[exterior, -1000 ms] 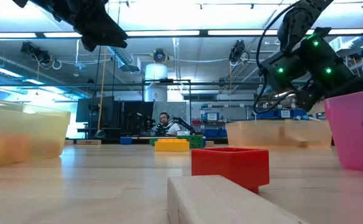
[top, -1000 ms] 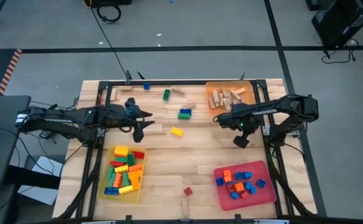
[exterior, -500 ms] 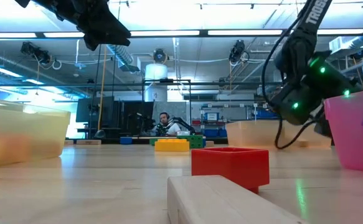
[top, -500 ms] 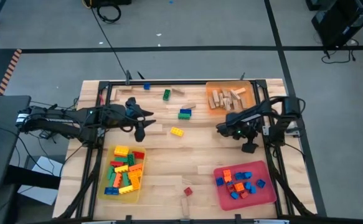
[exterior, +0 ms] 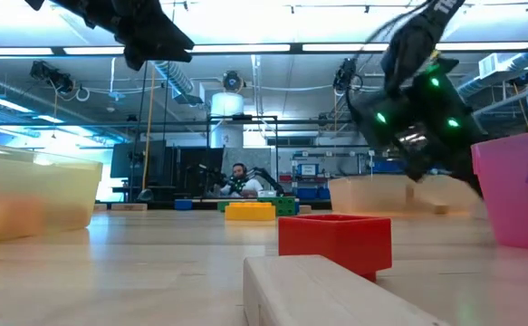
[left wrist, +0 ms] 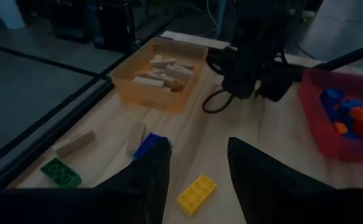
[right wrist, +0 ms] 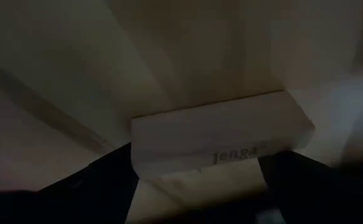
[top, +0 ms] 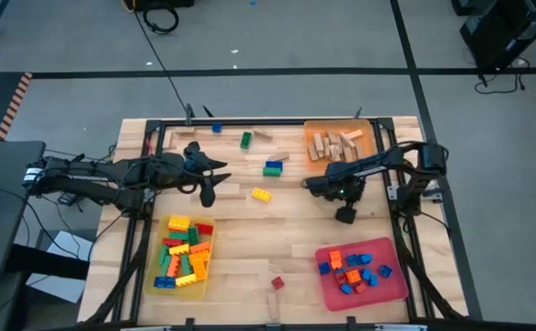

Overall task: Sort blocks by size
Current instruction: Put the brown block into the orange bin

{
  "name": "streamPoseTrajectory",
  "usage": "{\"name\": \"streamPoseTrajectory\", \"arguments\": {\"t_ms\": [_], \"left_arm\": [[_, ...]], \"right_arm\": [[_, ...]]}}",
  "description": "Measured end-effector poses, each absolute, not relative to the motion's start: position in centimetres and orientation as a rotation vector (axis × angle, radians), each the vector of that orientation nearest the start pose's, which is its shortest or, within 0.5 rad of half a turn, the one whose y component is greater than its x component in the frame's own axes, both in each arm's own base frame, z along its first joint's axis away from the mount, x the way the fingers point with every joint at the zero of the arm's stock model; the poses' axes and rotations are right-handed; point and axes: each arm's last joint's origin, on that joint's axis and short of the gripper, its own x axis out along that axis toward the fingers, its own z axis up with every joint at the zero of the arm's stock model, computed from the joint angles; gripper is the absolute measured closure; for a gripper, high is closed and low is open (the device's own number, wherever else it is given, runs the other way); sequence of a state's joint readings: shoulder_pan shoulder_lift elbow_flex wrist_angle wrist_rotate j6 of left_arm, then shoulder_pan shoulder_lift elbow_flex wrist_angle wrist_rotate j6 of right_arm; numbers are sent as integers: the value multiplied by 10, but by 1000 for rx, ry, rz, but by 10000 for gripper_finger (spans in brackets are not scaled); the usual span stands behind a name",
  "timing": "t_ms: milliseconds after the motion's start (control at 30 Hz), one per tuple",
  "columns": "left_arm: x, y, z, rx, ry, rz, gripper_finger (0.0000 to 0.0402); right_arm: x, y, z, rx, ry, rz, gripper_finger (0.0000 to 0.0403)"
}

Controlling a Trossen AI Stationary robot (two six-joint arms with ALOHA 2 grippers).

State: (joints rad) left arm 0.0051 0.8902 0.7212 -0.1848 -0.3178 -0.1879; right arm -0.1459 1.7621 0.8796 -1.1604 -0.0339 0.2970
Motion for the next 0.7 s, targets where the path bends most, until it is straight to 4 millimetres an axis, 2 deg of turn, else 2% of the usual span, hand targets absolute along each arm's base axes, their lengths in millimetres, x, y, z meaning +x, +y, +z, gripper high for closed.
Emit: {"name": "streamPoseTrajectory", "arguments": {"t_ms": [100,200,400,533,633,700], "left_arm": [[195,10,295,-131,310,350,234],[195,10,294,-131,310,350,234],[195,10,294,-131,311,350,234],[195,10,294,-131,311,350,234],[195,10,294,-131,311,350,234],[195,10,294,-131,311,350,234]], "right_arm": [[238,-34,139,397,1883,-375,69],[243,-34,155,422,1827,-394,71],[242,-35,188,487,1775,-491,83],[239,-37,198,634,1688,-685,92],[240,-41,199,816,1588,-885,98],[242,-42,197,889,1530,-953,100]]}}
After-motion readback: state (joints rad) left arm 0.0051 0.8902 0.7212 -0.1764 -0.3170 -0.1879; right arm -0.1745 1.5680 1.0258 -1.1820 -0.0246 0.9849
